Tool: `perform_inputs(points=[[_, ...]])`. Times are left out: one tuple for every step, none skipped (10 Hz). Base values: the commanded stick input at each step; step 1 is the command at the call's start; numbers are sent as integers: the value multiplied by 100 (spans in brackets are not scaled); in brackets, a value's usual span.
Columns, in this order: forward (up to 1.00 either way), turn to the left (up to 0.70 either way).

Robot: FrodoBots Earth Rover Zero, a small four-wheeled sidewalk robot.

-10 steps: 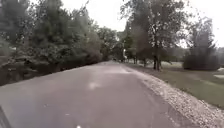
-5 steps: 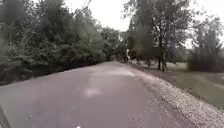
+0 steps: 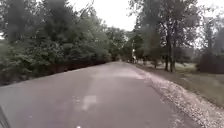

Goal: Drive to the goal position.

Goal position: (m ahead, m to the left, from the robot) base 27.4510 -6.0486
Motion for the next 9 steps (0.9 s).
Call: perform_inputs(points=[[100, -1], [100, -7], [100, -9], [100, -11], [100, -12], [100, -12], [100, -12], [100, -12], [100, -12]])
